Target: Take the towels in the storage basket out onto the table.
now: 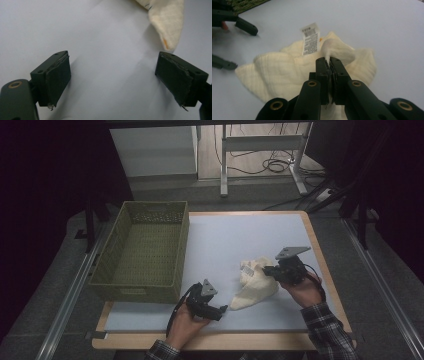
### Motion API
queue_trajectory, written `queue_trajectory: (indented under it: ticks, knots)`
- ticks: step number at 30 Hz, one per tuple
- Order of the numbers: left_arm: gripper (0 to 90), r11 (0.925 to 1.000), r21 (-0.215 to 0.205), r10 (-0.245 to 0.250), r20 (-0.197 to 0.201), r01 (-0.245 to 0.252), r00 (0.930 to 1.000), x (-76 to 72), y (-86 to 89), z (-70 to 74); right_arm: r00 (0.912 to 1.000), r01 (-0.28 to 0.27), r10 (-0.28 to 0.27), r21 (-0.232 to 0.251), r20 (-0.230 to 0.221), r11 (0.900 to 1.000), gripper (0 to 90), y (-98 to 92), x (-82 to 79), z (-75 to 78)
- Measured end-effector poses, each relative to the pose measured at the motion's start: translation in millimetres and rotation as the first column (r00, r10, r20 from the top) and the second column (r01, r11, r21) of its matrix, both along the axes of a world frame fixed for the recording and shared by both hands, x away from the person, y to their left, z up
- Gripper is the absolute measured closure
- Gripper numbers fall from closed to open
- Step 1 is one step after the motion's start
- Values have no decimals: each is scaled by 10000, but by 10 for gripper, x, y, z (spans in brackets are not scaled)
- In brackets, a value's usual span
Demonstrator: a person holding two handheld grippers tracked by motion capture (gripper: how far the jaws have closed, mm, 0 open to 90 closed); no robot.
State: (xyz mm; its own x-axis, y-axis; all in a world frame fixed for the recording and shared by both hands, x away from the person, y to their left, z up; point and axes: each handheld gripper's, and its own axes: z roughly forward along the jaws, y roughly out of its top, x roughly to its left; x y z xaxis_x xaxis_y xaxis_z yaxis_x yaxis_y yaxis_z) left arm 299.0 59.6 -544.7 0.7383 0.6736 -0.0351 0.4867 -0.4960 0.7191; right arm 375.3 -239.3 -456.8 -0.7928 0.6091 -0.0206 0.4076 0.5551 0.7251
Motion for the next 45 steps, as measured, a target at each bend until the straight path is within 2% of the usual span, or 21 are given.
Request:
queue_trajectory:
  ticks: [4,10,17,19,24,27,29,31,34,38,41,45]
  knots:
    - [130,10000,-11,4,6,-4,10000,1,-1,-1,10000,99,-99,144,10,9998,851,-199,-144,9]
    - [130,10000,-7,8,1,-8,10000,0,-1,0,9997,228,-228,22,43,9997,826,-445,-374,-58]
    - [131,10000,-1,-9,-27,9,10000,1,0,1,9962,845,-848,-198,-171,9962,731,-764,-601,-200]
    - [130,10000,4,-11,-29,11,10000,2,1,1,9943,1049,-1052,-223,-165,9942,713,-852,-647,-189]
    - [131,10000,5,-5,-34,5,10000,1,-2,4,9913,1315,-1314,166,-70,9912,682,-998,-689,-45]
    - [136,10000,50,-28,-26,28,10000,2,-1,10,9924,1231,-1229,396,-81,9916,666,-983,-667,35]
    - [171,9998,49,-194,64,193,9998,-2,-2,20,9941,1087,-1084,496,-98,9928,652,-926,-644,73]
    - [210,9995,132,-280,76,279,9996,-3,-29,36,9958,912,-909,443,-81,9948,643,-845,-621,98]
    - [224,9987,229,-460,122,458,9989,-3,-78,74,9977,674,-670,377,-107,9970,626,-725,-581,114]
    - [227,9972,-178,-724,-31,723,9974,5,-135,128,9990,418,-408,511,-205,9978,618,-594,-538,99]
    - [225,9968,-67,-791,-9,791,9969,13,-167,138,9992,152,-123,746,-389,9971,614,-481,-515,59]
    - [198,9983,46,-573,58,573,9983,30,-136,117,9980,-266,309,772,-552,9967,609,-282,-484,-19]
